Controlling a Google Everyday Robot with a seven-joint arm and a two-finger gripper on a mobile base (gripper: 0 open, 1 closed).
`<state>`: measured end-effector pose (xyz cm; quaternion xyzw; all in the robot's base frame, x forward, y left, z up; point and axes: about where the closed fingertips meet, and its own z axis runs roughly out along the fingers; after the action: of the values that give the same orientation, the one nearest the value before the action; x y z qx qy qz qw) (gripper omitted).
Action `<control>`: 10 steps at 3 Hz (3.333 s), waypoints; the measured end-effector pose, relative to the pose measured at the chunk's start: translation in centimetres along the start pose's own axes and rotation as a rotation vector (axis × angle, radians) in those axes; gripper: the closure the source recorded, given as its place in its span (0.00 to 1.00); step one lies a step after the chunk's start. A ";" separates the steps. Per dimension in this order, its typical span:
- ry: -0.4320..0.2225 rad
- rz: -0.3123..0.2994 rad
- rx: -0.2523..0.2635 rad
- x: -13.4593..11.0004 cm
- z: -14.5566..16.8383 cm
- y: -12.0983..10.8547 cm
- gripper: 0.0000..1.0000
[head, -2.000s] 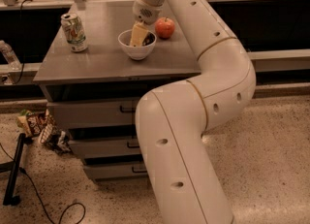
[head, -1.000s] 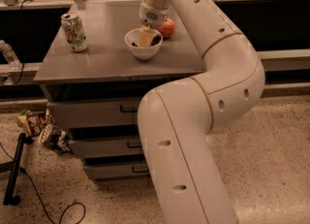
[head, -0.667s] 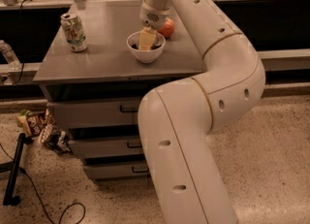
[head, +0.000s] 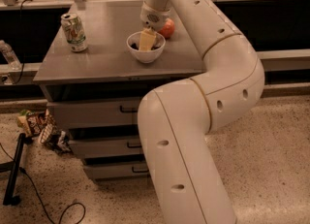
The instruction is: Pick rxbar chocolate from white bowl and place on counter
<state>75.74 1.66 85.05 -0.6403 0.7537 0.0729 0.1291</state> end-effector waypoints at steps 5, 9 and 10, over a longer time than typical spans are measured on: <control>-0.146 -0.028 0.195 -4.1 -7.1 -2.0 1.00; -0.361 0.278 0.406 8.3 -16.2 -6.0 1.00; -0.461 0.298 0.362 10.8 -13.7 -5.1 1.00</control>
Offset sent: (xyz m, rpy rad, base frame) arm -0.0186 -0.0063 -0.0244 0.0002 0.1024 0.0633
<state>77.75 -13.14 95.29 -0.4561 0.7908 0.0989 0.3961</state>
